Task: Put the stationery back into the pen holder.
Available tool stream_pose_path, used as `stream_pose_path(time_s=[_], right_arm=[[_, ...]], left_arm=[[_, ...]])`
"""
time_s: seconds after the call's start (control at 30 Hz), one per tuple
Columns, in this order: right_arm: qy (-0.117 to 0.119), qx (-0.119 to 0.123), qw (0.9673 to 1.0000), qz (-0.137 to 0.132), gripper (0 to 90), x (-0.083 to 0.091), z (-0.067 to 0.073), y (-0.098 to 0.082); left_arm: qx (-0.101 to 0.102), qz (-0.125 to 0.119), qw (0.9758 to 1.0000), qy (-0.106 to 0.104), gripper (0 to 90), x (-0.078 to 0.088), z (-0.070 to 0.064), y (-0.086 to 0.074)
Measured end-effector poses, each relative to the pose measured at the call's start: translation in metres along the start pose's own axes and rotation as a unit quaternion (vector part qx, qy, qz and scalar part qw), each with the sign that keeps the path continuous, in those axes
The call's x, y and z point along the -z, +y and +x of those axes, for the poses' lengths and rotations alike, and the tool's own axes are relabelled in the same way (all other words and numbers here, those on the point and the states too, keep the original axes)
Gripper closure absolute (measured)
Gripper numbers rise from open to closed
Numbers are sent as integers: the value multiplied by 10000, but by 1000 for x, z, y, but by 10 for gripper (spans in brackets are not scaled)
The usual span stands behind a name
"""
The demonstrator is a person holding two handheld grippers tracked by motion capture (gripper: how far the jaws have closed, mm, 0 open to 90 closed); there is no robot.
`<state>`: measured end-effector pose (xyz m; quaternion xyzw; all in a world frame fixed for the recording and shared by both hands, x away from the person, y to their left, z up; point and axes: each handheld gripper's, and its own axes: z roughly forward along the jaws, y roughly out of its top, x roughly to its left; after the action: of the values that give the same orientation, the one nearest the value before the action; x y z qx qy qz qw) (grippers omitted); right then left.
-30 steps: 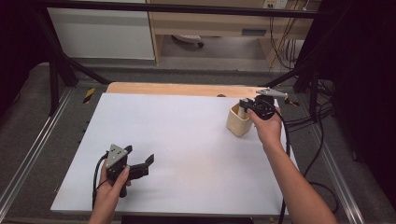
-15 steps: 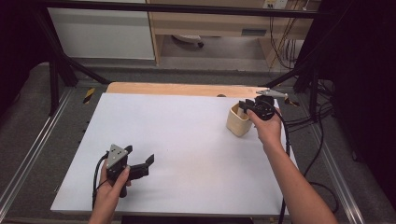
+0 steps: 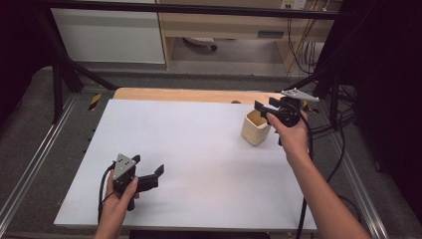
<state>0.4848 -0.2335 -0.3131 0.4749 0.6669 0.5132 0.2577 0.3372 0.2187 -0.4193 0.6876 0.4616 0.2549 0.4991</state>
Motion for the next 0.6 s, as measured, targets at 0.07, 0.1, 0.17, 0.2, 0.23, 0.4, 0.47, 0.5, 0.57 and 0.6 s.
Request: stream_pose_path(time_s=[0.07, 0.1, 0.17, 0.2, 0.23, 0.4, 0.47, 0.5, 0.57, 0.6], right_arm=[[45, -20, 10000, -41, 242, 4, 4, 4], [43, -1, 10000, -72, 201, 7, 6, 6], [26, 45, 9999, -142, 147, 12, 11, 9], [43, 32, 9998, -190, 119, 15, 13, 10], [69, 9, 9998, -212, 93, 18, 15, 12], [210, 162, 9991, -343, 40, 33, 20, 14], [259, 193, 9987, -385, 38, 41, 20, 13], [261, 215, 9985, -419, 40, 45, 20, 12], [312, 227, 9979, -516, 50, 53, 19, 11], [325, 224, 9977, -555, 54, 57, 18, 11]], left_arm=[[-12, -3, 10000, -1, 47, 1, 0, 0], [5, -9, 10000, -6, 46, 1, 0, 1], [14, -38, 10000, 5, 48, 3, 1, 1], [28, -38, 10000, 25, 49, 4, 1, 2], [32, -42, 10000, 43, 51, 5, 2, 2], [-18, -26, 10000, 85, 51, 11, 3, 5], [-16, -46, 9999, 109, 49, 13, 4, 8], [-27, -43, 9999, 111, 52, 13, 4, 9], [-63, -35, 9999, 121, 52, 16, 4, 11], [-82, -44, 9999, 131, 54, 18, 4, 12]])
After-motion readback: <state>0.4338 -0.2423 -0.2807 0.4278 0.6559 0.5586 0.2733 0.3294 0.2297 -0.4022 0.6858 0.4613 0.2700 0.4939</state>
